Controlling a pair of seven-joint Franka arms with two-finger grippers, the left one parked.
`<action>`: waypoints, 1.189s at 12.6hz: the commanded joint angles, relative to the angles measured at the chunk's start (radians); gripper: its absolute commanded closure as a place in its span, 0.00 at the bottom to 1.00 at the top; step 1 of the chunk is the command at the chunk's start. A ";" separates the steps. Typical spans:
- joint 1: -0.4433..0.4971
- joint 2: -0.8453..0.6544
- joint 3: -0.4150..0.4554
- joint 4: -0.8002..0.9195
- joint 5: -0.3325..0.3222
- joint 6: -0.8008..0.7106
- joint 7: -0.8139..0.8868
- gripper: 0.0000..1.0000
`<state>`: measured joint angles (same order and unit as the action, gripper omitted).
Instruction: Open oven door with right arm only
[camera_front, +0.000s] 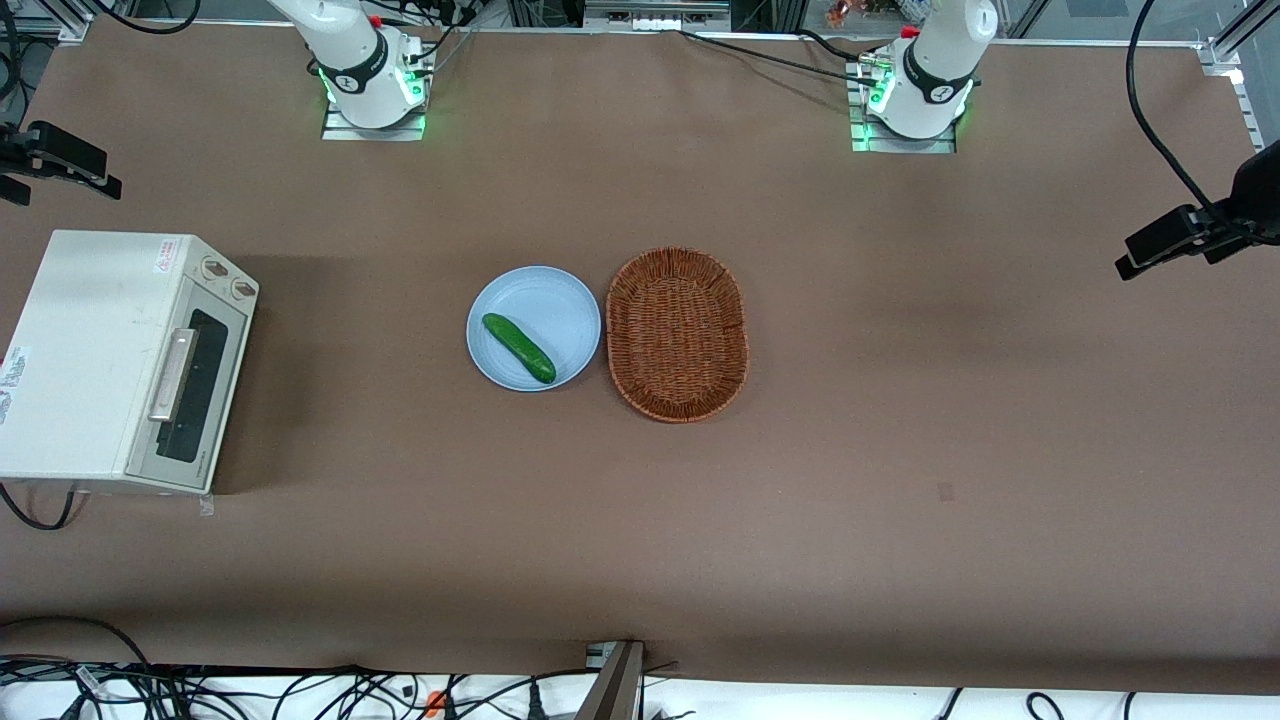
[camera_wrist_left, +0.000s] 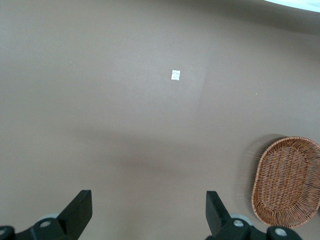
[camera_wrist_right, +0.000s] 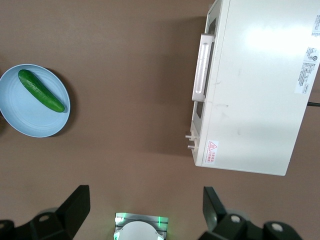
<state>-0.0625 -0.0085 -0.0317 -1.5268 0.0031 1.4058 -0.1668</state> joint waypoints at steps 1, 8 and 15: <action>-0.017 -0.007 0.018 0.010 -0.012 -0.008 0.003 0.00; -0.005 -0.001 0.021 0.005 -0.012 -0.010 -0.010 0.00; -0.002 0.005 0.027 0.000 -0.011 -0.036 -0.014 0.00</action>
<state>-0.0610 -0.0040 -0.0163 -1.5281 0.0030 1.3842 -0.1703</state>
